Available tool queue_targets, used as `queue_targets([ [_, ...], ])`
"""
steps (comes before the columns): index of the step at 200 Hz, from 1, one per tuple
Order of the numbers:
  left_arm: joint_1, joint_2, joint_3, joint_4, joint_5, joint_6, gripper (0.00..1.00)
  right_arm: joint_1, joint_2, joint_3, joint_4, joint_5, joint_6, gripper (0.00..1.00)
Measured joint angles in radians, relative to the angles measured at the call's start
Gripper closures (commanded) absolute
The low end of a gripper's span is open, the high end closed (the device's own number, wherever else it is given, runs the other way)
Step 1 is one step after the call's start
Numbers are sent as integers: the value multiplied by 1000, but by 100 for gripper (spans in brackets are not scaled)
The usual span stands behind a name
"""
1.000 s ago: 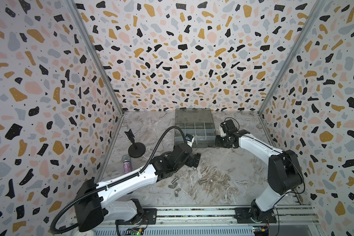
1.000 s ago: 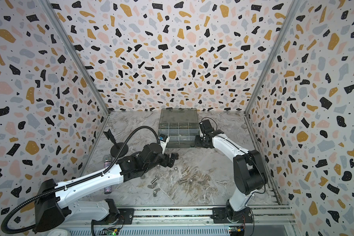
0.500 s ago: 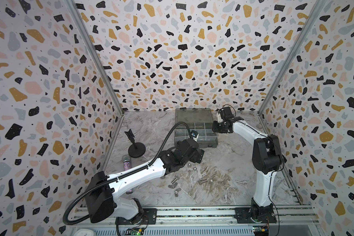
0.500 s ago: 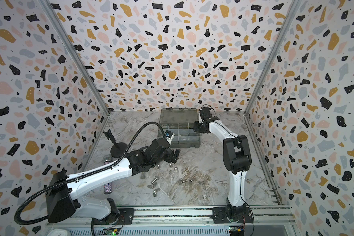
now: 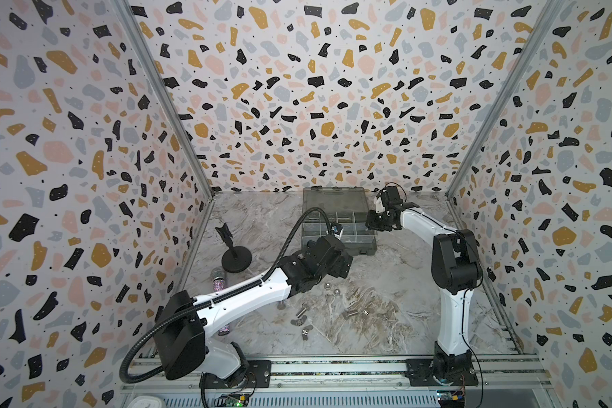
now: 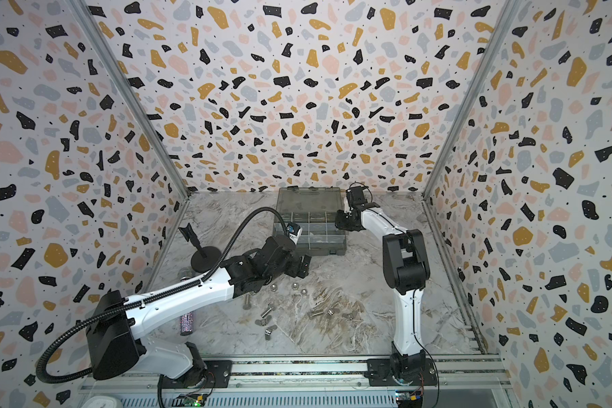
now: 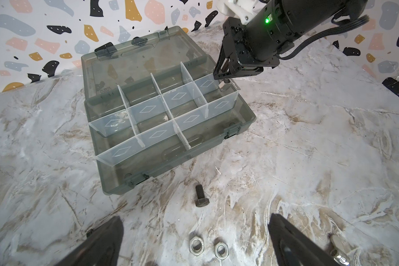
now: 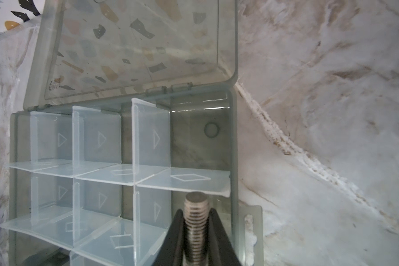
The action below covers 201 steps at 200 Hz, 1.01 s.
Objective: Sort the screws and nuts into containers
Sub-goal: Place the screw into the container, then pick up the screw from the bottom-center of the table.
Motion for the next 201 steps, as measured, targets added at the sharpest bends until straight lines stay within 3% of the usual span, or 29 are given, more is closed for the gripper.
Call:
queue_targets([
  [15, 5, 2, 0, 0, 3, 0, 1, 0, 0, 0, 10, -8, -6, 54],
  [32, 10, 2, 0, -1, 5, 0, 0, 3, -2, -10, 35, -12, -13, 48],
  [74, 18, -7, -2, -1, 5, -1, 0, 23, -57, -58, 47, 3, -39, 48],
  [123, 18, -120, -87, 0, -2, -21, 1, 148, -287, -156, 37, 39, -73, 49],
  [201, 18, -323, -265, -38, -35, -117, 0, 375, -525, -549, 8, 31, -81, 50],
])
